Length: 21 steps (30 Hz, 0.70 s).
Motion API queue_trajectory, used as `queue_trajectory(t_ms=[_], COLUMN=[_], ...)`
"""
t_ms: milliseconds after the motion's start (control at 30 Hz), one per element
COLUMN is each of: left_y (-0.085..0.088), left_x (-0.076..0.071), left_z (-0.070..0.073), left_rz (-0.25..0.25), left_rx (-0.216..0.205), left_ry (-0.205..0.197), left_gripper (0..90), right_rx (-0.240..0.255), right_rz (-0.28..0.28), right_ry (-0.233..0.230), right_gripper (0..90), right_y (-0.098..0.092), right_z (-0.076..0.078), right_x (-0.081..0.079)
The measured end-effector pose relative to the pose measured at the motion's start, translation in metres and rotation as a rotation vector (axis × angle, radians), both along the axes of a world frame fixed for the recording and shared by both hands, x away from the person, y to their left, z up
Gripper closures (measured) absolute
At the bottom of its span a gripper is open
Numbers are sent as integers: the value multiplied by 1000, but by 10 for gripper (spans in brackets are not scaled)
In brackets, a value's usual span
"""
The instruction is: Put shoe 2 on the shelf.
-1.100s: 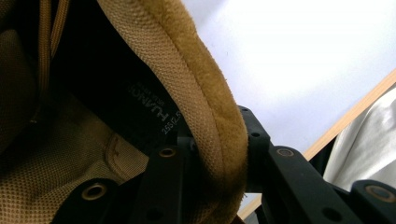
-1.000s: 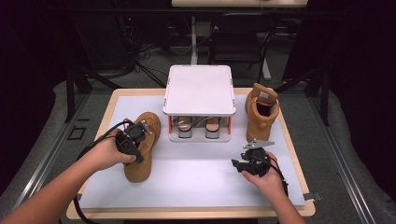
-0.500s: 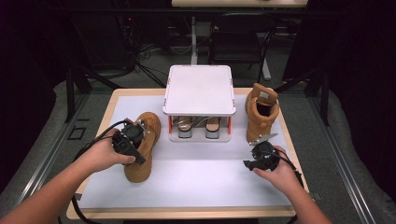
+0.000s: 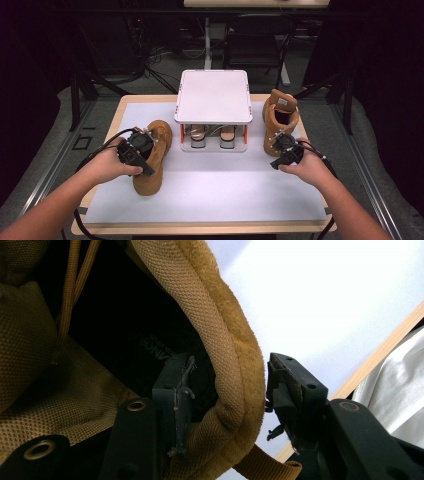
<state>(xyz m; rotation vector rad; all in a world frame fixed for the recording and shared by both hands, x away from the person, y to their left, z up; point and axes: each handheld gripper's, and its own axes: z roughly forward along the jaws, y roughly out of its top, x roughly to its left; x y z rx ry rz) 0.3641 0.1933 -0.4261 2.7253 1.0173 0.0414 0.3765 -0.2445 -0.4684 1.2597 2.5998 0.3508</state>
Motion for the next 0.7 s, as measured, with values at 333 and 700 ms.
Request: queue_trajectory(t_ms=[333,700], left_y=[1,3], left_x=[2,5], left_z=[0,0], left_rz=[-6,-3], left_rx=[-6,-6], left_ry=[-14,-15], left_gripper=[520,514], right_rx=[-73,-140], right_rz=[28,90], right_ry=[47,60], right_gripper=[509,505], right_y=[6,10], right_z=[28,68], right_x=[21,47])
